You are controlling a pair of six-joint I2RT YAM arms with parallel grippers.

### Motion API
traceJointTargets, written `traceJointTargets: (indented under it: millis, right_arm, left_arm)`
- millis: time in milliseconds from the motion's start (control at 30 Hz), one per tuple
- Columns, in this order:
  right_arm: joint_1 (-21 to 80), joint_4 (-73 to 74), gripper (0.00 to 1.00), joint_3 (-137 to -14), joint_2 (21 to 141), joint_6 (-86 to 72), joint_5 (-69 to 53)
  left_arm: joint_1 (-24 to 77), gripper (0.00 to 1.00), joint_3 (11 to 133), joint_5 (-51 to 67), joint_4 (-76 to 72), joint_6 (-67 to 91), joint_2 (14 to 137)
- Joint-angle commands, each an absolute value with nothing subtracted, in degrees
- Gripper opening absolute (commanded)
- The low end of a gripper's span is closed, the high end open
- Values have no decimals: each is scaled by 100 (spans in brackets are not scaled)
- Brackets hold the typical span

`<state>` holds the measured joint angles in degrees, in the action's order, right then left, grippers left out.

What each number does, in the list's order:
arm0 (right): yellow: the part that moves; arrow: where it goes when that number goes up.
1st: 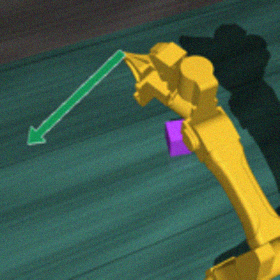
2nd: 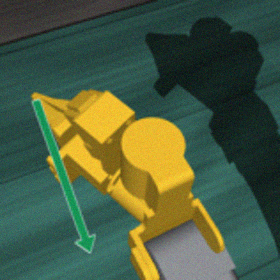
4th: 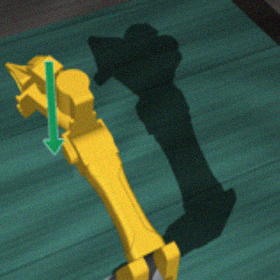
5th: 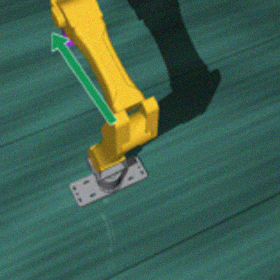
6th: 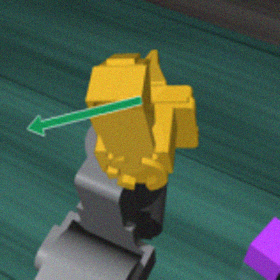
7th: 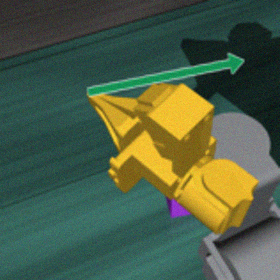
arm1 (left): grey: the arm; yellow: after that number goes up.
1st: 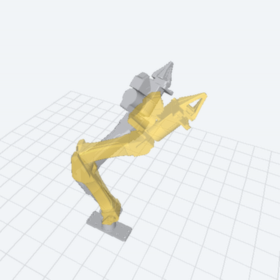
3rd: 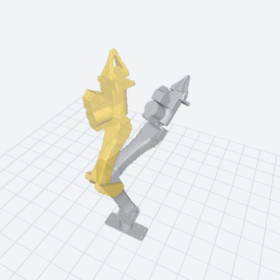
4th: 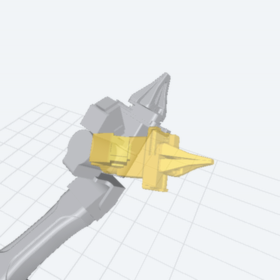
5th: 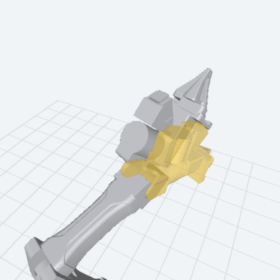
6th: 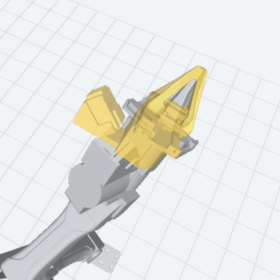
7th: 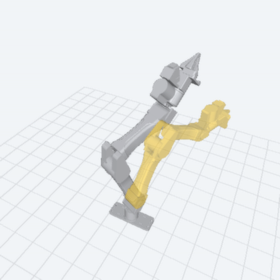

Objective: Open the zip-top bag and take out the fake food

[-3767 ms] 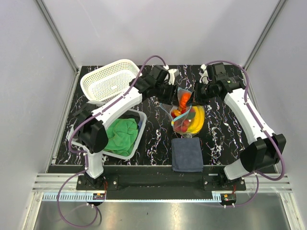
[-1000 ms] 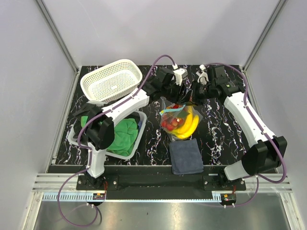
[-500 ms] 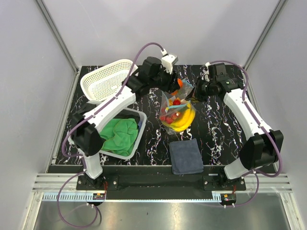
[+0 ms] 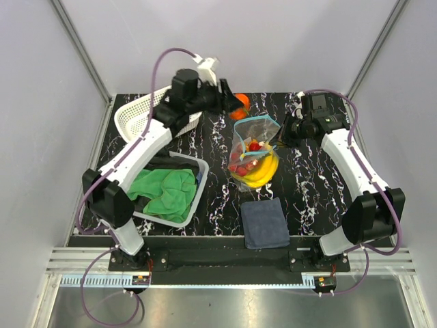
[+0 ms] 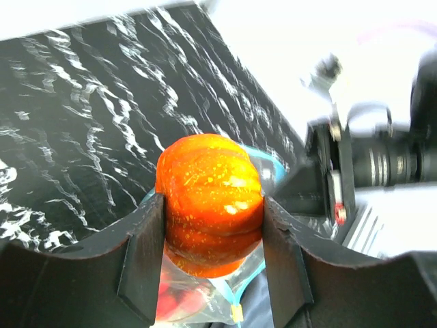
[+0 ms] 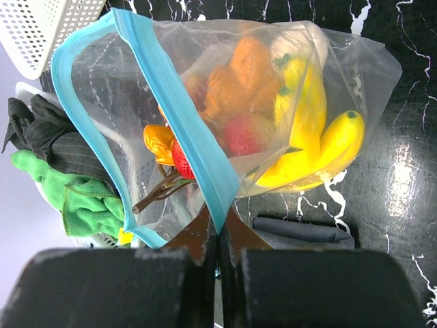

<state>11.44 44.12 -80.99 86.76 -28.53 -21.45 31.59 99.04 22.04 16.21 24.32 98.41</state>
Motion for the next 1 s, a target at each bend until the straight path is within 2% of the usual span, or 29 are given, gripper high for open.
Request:
traceJointTargets:
  millis: [0,300,467,633,667,733,767,833,867,967]
  right_arm:
    - [1090,4438,0,-8297,8570,-2830,-2021]
    - [1099,4614,0,-8323,8385,-2795,-2241]
    - [1099,4623,0,-8209,8244,-2830,-2303]
    - [1099,4623,0,-8147,8174,-2804,-2250]
    - [1099,4623,0,-8165,8174,-2812,-2267]
    - [1090,4623,0,-8200,8174,-2813,-2276]
    - [1099,4623,0,-8209,8174,-2821,-2268]
    - [1099,4623,0,-8192,8165,-2839,-2267]
    - [1090,4623,0,-8191,8165,-2856,-2268]
    - [1090,4606,0,-8165,8191,-2918,-2338]
  left_arm:
    - [2245,0,9590,2276,862,4152,9395]
    - [766,0,9325,2198,702,5475,10317]
    - [405,0,9895,2232,843,5835,11475]
    - [194,4,9959,1899,1090,5827,11856]
    - [115,8,9958,1829,1238,5784,11900]
    - [36,28,10080,1653,1449,5704,11970]
    - [0,44,10142,1626,1572,5556,12058]
    - [9,55,10265,1643,1643,5424,12137]
    - [9,71,10300,1765,1652,5397,12207]
    - [0,92,10528,1924,1758,5248,12304]
